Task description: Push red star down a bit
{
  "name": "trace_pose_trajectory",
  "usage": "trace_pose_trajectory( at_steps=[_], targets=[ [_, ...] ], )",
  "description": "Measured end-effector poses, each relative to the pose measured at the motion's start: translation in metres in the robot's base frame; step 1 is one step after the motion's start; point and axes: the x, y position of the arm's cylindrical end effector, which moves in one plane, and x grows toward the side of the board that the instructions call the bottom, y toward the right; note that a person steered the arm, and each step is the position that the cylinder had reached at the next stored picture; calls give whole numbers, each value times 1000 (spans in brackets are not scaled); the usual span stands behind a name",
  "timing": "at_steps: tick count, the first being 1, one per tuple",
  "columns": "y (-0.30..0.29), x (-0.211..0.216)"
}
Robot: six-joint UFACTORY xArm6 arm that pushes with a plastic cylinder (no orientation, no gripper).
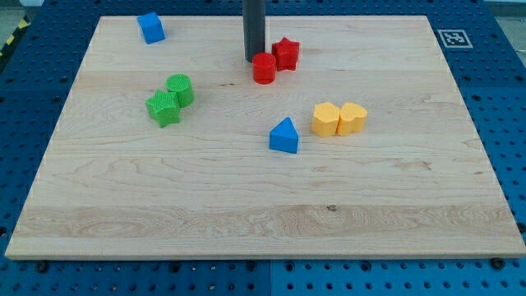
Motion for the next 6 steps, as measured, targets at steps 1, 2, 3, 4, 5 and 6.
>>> trace_pose_trajectory(
  at_steps=[1, 2, 3, 4, 5, 6],
  targets=[
    [0, -3],
    [1, -32],
    [37, -44],
    [50, -27],
    [38, -1],
    [35, 2]
  ],
)
